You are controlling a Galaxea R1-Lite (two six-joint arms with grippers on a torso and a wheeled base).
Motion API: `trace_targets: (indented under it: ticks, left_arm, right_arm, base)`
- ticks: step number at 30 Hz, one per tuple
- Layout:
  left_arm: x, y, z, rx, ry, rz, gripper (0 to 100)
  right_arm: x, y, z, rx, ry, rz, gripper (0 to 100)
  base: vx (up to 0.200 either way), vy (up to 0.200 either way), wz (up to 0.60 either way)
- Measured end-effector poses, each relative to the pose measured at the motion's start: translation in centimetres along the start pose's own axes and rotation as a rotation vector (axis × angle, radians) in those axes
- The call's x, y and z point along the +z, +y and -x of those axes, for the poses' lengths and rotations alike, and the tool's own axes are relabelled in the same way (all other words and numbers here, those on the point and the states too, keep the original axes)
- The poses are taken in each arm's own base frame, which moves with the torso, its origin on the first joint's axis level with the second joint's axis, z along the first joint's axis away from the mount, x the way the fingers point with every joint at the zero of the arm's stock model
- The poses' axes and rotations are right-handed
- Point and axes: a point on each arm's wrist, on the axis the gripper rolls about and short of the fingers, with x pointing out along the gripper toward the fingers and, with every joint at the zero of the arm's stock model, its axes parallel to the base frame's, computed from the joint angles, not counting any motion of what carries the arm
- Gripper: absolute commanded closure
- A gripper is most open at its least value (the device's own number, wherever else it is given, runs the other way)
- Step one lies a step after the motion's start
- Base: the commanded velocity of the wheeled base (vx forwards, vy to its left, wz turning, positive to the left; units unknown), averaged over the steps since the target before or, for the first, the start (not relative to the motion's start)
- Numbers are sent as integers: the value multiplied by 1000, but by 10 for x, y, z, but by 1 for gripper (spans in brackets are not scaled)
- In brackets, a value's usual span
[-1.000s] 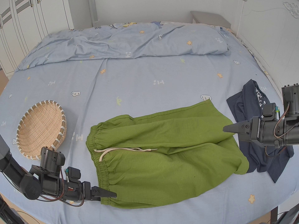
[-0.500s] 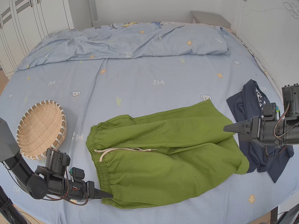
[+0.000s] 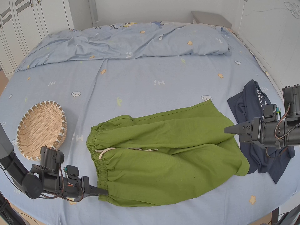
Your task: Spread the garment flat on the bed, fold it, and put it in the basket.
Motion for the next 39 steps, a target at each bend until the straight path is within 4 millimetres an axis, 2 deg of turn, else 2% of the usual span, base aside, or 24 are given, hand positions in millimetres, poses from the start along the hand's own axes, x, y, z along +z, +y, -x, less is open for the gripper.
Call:
trace_targets:
  ticks: [9,13,21,28,34,39]
  left_arm:
    - [39,-3,44,-126,-229,19,100]
    - [51,-6,54,-147,-291,-8,100]
    - [57,-11,58,-158,-318,-32,100]
    - [54,-12,58,-159,-315,-36,100]
    - [54,-12,59,-161,-317,-39,100]
    - [55,-12,59,-161,-318,-40,100]
  right_arm:
    - [-12,-7,-3,6,74,-12,0]
    - [-19,-15,-3,-17,103,-16,0]
    - [-40,-39,-5,-89,169,-41,0]
    - [-56,-62,-16,-134,226,-56,0]
    - [-66,-79,-28,24,233,-29,0]
    - [-73,-95,-34,81,203,47,0]
  base:
    - [0,0,0]
    - [0,0,0]
    - [0,0,0]
    - [0,0,0]
    - [0,0,0]
    - [0,0,0]
